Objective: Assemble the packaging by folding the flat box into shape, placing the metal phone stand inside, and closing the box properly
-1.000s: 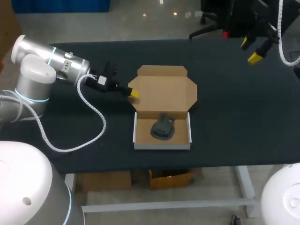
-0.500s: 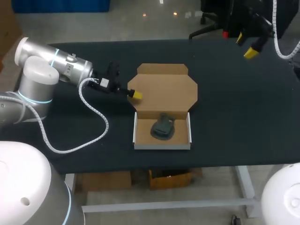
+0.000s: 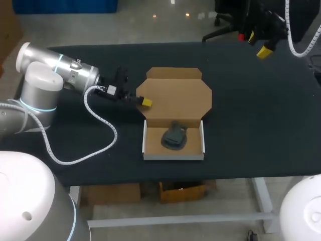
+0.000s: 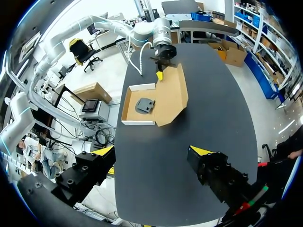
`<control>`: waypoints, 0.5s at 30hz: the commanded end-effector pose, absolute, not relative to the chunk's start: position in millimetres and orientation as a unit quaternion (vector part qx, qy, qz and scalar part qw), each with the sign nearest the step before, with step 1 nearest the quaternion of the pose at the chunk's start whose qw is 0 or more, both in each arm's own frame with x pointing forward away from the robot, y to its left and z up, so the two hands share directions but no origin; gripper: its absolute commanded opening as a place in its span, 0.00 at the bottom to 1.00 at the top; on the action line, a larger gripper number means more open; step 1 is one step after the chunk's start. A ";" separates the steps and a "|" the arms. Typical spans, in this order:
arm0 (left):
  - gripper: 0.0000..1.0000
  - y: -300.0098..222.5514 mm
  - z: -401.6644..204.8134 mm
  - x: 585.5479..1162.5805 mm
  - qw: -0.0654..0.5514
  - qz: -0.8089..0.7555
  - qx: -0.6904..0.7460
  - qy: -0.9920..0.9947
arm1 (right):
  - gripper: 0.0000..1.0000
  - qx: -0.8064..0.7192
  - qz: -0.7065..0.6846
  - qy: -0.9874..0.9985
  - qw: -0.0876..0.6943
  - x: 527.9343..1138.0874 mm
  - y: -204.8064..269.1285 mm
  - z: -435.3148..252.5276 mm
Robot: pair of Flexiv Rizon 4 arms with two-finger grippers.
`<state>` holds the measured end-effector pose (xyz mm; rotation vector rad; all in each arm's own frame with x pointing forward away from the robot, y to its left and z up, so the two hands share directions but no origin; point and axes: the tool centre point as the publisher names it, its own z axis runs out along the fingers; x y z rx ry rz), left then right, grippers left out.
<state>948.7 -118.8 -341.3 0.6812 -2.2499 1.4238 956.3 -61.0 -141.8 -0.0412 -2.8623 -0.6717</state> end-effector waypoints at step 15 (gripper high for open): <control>0.00 -122.4 -337.7 952.5 0.183 0.519 0.208 -0.809 | 1.00 -0.014 -0.223 -0.968 0.111 957.6 -60.9 -138.7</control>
